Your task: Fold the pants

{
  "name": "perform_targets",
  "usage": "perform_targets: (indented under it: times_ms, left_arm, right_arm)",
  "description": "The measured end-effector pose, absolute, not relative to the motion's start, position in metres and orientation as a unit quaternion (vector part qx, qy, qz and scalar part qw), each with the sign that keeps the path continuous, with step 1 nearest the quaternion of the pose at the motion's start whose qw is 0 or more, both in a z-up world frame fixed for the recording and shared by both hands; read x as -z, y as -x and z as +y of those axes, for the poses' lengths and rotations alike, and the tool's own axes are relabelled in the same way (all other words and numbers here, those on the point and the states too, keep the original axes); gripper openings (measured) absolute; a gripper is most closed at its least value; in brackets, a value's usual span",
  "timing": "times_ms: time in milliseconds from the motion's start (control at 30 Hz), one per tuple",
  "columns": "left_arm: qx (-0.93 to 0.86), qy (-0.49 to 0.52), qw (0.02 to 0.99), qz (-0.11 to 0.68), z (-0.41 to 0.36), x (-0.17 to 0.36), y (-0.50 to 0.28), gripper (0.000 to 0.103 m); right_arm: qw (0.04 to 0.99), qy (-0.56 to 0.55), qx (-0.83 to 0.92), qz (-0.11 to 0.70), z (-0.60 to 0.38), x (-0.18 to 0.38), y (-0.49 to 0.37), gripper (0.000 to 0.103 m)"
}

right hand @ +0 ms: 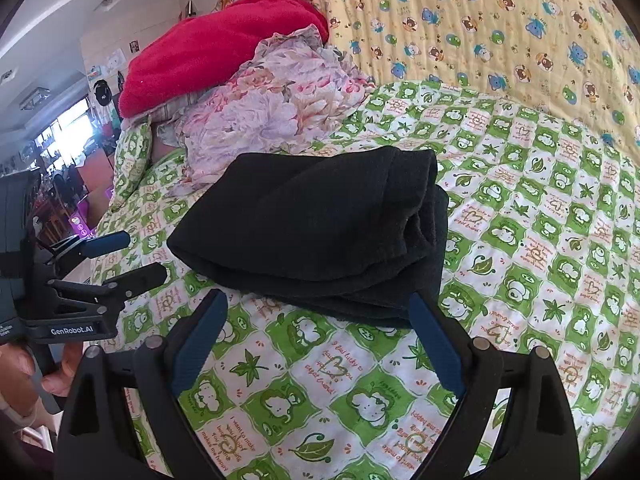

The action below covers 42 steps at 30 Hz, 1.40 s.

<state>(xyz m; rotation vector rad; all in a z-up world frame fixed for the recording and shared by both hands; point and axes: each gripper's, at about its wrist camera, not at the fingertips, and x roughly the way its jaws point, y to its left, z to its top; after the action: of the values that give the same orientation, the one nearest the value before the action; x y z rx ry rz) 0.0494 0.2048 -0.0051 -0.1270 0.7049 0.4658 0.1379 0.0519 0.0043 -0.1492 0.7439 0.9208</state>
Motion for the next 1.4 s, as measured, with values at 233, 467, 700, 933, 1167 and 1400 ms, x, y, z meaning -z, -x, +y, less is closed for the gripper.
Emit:
perform_targets:
  times_ms: [233,467,700,933,1167,1400]
  left_arm:
    - [-0.221,0.059,0.909,0.349,0.202,0.011,-0.056,0.091]
    - [-0.222,0.062,0.907,0.352,0.204,0.013,-0.059,0.091]
    - [-0.223,0.065,0.905,0.355,0.208,0.015,-0.062,0.091]
    - [-0.221,0.064,0.905,0.357,0.210,0.016,-0.064,0.091]
    - [-0.222,0.066,0.905,0.357,0.210,0.016,-0.064,0.091]
    - [-0.219,0.064,0.906,0.357,0.211,0.015,-0.066,0.091]
  right_arm:
    - [0.826,0.074,-0.435,0.351,0.054,-0.002,-0.139,0.092]
    - [0.824,0.073,-0.437,0.353,0.055,0.000,-0.141,0.092]
    - [0.823,0.073,-0.440,0.353,0.057,0.001,-0.142,0.092]
    - [0.822,0.077,-0.441,0.352,0.061,0.002,-0.145,0.092]
    - [0.822,0.077,-0.441,0.352,0.061,0.001,-0.145,0.092]
    - [0.823,0.075,-0.441,0.351,0.061,0.000,-0.146,0.092]
